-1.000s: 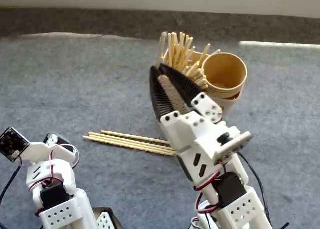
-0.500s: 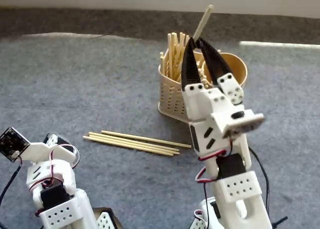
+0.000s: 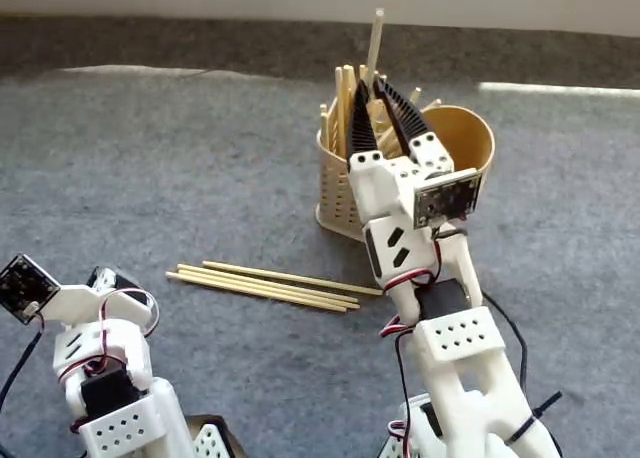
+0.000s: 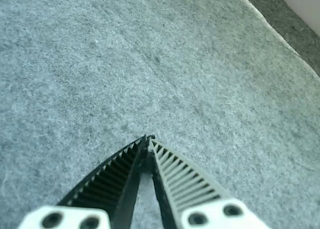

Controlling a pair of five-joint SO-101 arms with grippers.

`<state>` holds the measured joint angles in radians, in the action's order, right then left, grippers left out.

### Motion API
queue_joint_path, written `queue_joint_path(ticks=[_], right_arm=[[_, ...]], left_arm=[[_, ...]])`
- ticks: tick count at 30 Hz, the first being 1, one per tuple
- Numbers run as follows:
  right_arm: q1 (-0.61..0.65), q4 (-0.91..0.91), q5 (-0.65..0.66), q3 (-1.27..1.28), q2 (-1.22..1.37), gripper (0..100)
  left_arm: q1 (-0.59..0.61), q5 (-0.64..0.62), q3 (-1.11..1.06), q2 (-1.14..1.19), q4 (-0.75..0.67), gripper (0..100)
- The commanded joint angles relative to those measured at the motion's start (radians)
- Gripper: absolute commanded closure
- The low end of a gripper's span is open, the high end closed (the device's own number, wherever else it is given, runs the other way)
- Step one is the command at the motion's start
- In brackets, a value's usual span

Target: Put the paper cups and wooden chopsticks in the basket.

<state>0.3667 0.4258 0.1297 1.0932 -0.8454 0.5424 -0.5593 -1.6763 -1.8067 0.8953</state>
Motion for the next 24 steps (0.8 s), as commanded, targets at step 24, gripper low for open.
queue_joint_path(ticks=[24], right_arm=[[0.048,-0.512,-0.011,-0.021,-0.478,90.2]], left_arm=[[0.004,0.008,-0.019,-0.016,0.002,97]])
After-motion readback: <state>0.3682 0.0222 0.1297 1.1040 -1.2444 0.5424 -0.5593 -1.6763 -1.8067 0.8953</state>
